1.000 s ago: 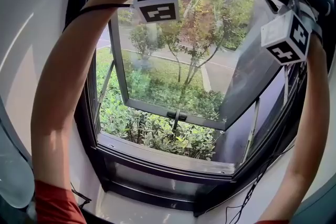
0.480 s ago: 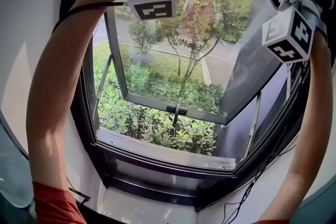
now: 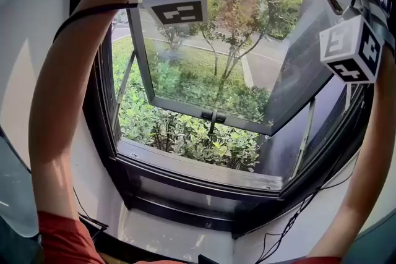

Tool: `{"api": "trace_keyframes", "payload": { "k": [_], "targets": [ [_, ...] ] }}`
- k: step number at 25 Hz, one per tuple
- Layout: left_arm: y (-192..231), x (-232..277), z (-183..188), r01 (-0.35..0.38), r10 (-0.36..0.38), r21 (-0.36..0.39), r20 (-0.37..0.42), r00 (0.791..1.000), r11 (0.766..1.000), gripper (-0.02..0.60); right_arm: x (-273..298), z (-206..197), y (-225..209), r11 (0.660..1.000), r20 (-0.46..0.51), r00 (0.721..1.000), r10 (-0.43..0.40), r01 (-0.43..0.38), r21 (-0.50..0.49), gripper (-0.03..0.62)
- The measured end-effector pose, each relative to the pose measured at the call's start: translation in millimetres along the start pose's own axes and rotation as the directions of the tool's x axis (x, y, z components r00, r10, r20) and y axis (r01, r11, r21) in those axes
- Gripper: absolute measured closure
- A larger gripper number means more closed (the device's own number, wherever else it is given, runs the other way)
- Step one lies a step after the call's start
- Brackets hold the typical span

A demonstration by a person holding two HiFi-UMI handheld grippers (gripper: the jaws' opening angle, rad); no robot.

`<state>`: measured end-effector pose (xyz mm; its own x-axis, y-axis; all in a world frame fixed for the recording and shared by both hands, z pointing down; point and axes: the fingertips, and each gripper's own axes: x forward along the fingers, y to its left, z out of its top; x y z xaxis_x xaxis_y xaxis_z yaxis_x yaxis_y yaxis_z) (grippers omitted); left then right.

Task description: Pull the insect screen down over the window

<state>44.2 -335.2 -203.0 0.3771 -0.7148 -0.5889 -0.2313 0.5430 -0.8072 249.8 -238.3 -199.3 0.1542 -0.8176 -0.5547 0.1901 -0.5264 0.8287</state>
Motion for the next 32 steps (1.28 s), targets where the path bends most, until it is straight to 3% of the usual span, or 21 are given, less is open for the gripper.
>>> {"api": "trace_keyframes", "payload": {
  "k": [18, 32],
  "targets": [
    [-51, -45, 7, 0.064, -0.061, -0.028, 0.075, 0.995, 0.998, 0.360, -41, 5, 51, 0.998, 0.029, 0.998, 0.048, -0.048, 0.032, 0.391],
    [-108, -92, 8, 0.162, -0.158, -0.037, 0.098, 0.983, 0.986, 0.362, -83, 14, 109, 0.990, 0.061, 0.991, 0.118, -0.122, 0.064, 0.390]
  ]
}}
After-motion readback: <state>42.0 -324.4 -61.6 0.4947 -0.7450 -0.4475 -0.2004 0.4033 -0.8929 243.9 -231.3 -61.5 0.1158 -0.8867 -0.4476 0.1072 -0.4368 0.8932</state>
